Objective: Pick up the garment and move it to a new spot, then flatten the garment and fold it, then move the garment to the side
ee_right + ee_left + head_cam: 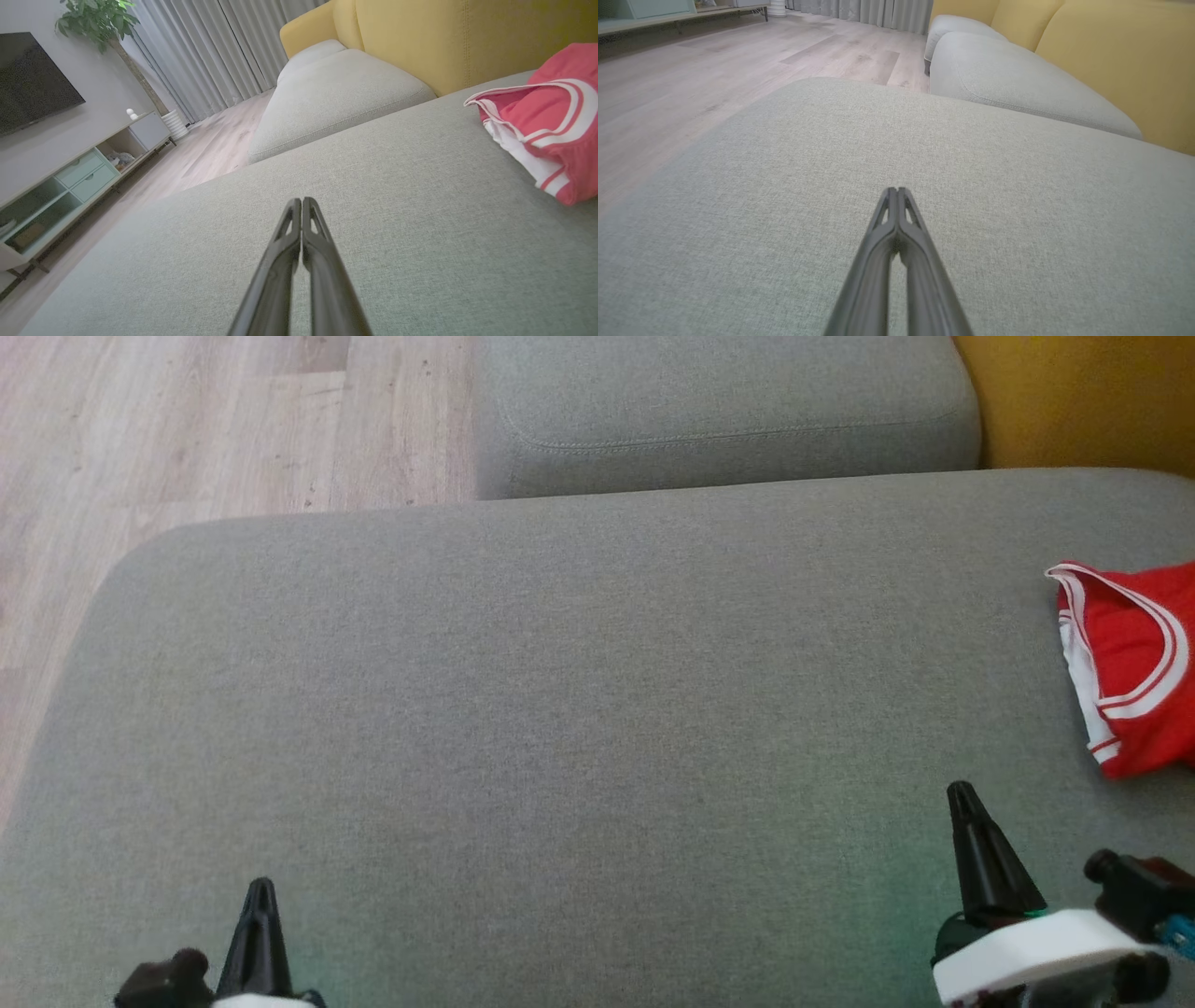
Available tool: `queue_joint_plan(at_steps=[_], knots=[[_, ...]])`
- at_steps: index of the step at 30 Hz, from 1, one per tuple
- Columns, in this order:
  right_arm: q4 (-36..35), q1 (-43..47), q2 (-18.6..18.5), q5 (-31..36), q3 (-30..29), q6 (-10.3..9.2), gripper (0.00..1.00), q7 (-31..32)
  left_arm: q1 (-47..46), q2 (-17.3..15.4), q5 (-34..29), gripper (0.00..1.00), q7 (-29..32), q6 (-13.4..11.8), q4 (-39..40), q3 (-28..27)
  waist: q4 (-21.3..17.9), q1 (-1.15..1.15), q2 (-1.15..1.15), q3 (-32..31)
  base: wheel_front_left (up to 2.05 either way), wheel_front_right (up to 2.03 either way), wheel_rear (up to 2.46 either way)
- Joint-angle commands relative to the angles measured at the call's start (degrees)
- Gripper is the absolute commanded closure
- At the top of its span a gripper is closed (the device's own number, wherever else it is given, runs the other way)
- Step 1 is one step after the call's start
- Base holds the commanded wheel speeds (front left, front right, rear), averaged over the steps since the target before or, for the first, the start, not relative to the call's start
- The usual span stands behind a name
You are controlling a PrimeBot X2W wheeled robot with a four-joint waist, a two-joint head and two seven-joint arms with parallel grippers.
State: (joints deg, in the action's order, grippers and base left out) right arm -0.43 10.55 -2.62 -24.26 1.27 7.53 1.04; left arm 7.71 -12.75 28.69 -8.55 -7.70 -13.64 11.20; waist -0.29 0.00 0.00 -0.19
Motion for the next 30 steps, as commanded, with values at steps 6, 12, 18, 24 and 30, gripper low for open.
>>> queue_joint_plan(at_steps=[6, 12, 18, 24, 30], knots=[[-0.6, -3.9, -1.1, -5.6, -0.3, -0.01, 1.00, 0.0, -3.4, 0.3, 4.9, 1.00, 1.0, 1.3, 1.3, -2.2, 0.0, 0.00, 0.00, 0.0, 0.00, 0.00, 0.00], [0.2, -4.5, -1.2, -9.1, -0.4, -0.01, 1.00, 0.1, -3.9, 0.7, 8.0, 1.00, 1.7, 2.0, 1.2, -2.9, 0.0, 0.00, 0.00, 0.0, 0.00, 0.00, 0.00], [1.1, -5.3, -1.4, -13.2, -0.6, -0.01, 1.00, 0.2, -4.5, 1.3, 11.7, 1.00, 2.5, 2.9, 1.2, -3.8, 0.1, 0.00, 0.00, 0.1, 0.00, 0.00, 0.00], [2.0, -6.1, -1.5, -17.2, -0.8, -0.02, 1.00, 0.4, -5.2, 1.8, 15.4, 1.00, 3.3, 3.7, 1.1, -4.7, 0.1, 0.00, 0.00, 0.1, 0.00, 0.00, 0.00], [2.9, -6.9, -1.6, -21.3, -1.1, -0.02, 1.00, 0.6, -5.8, 2.4, 19.1, 1.00, 4.1, 4.6, 1.0, -5.7, 0.1, 0.00, 0.00, 0.1, 0.00, 0.00, 0.00]])
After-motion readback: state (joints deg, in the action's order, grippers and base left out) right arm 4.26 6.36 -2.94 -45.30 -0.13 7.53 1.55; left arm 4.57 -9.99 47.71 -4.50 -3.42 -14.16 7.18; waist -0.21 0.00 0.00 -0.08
